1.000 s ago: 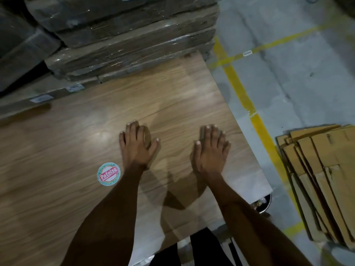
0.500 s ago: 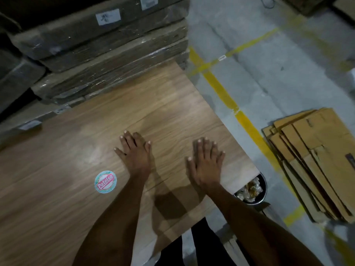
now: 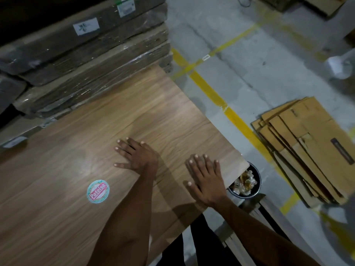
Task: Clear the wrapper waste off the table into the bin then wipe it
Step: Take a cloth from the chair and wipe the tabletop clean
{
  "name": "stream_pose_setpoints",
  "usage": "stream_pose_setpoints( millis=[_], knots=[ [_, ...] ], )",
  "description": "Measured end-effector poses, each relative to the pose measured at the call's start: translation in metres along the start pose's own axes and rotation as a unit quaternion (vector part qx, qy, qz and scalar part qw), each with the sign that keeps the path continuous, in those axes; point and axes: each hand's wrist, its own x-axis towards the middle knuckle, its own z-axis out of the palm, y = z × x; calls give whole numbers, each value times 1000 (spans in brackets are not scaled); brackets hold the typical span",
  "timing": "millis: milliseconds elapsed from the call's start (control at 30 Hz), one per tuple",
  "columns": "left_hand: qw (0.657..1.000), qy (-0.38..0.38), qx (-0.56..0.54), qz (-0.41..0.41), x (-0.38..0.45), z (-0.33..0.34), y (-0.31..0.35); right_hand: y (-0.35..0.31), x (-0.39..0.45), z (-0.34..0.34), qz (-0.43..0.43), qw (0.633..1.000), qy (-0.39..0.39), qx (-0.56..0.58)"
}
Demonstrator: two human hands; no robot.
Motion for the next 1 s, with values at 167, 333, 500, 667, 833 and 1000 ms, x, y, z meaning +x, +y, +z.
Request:
stream_pose_setpoints(
  millis=[167, 333, 500, 667, 833, 1000],
  knots=[
    [1000, -10, 22, 12, -2, 5, 3, -15, 3, -2, 254, 962, 54, 84],
    [999, -6, 37, 22, -1, 13, 10, -27, 15, -8, 216, 972, 26, 87],
    [983, 10, 97, 158, 0, 16, -1, 8, -2, -4, 186, 980, 27, 62],
    [981, 25, 93, 169, -3, 11, -1, 0, 8, -1, 447, 883, 69, 129],
    [975, 52, 89, 195, -7, 10, 0, 2, 1, -6, 308, 949, 26, 63],
    [969, 55, 85, 223, -5, 10, 0, 29, 21, -11, 379, 919, 57, 92]
  ],
)
